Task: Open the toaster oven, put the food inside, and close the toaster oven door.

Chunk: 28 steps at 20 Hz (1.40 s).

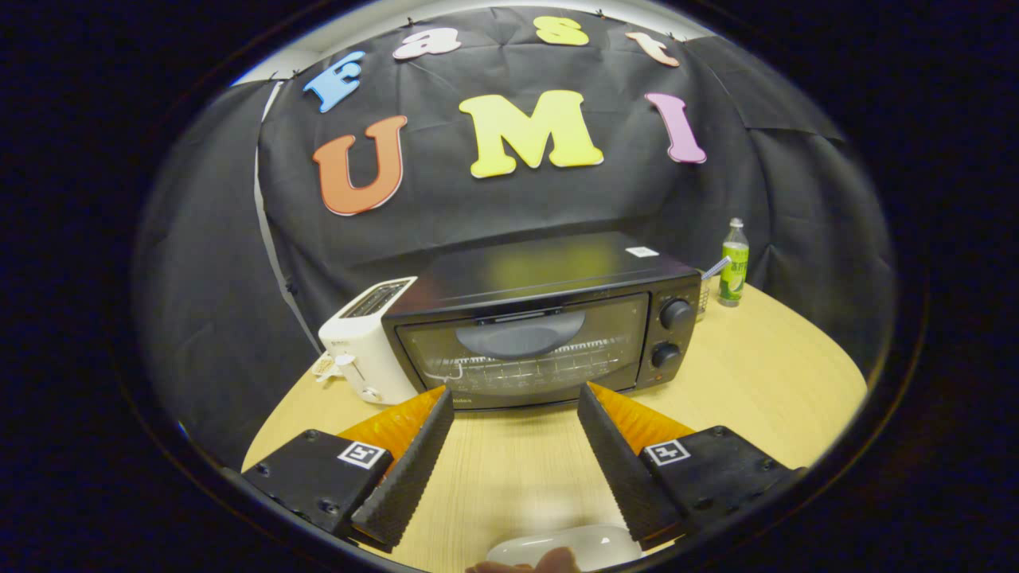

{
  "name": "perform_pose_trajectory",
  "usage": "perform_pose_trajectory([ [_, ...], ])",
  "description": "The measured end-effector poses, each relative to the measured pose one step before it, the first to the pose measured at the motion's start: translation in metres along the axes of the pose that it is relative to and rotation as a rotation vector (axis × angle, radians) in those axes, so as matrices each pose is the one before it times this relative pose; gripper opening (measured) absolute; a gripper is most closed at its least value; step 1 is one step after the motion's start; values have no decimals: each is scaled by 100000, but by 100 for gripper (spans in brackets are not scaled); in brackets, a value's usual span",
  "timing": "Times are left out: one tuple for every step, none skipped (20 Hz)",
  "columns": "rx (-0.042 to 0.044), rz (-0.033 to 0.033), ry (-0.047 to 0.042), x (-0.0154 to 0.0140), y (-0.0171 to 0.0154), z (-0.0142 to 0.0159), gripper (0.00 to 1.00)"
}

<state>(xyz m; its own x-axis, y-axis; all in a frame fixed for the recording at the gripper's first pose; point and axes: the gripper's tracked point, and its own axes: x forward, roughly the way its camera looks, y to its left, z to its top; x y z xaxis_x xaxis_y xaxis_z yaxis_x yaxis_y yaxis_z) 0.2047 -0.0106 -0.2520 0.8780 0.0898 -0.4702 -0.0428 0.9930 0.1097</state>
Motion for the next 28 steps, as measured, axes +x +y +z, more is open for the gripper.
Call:
perform_pose_trajectory([
  [-880, -1578, -1011, -1283, -187, 638, 100],
  [-243, -41, -2135, -1486, 168, 1104, 100],
  [-169, 24, -2156, -1503, 114, 1270, 100],
  [99, -415, -2789, -1804, 16, 1468, 100],
  [674, -622, -2910, -1874, 39, 1562, 100],
  [979, -643, -3318, -2117, 147, 1547, 100],
  [936, -621, -3628, -2139, 239, 1560, 100],
  [399, -1325, -3368, -2029, 148, 1442, 100],
  [-430, -1925, -3065, -1981, -3, 1279, 100],
  [-771, -1029, -2194, -1972, 180, 1073, 100],
  [-109, 582, -2450, -1962, 488, 1074, 100],
  [-220, 1322, -1817, -1692, 536, 813, 100],
  [-324, 822, -906, -1773, 343, 379, 100],
  [-324, 1, -1258, -1524, 187, 420, 100],
  [-967, 131, -1765, -1224, 57, 402, 100],
  [-1575, -20, -1981, -1022, 99, 457, 100],
  [-2169, 333, -1374, -882, 180, 98, 100],
  [-1349, 605, -1310, -773, 315, 131, 100],
  [-661, 399, -674, -752, 340, -73, 100],
  [-576, 510, -357, -508, 273, -209, 100],
  [-345, 568, -44, -431, 224, -377, 100],
  [36, -303, -71, -90, -9, -411, 100],
  [-523, -990, -288, -48, -228, -201, 100],
  [84, -1138, 52, 171, -153, -254, 100],
  [407, -1181, 412, 93, -238, -382, 100],
  [552, -1180, 857, 43, -152, -298, 100],
  [-238, -589, 1046, -76, -66, -410, 100],
  [-121, 53, -5, 86, -45, -56, 100],
])
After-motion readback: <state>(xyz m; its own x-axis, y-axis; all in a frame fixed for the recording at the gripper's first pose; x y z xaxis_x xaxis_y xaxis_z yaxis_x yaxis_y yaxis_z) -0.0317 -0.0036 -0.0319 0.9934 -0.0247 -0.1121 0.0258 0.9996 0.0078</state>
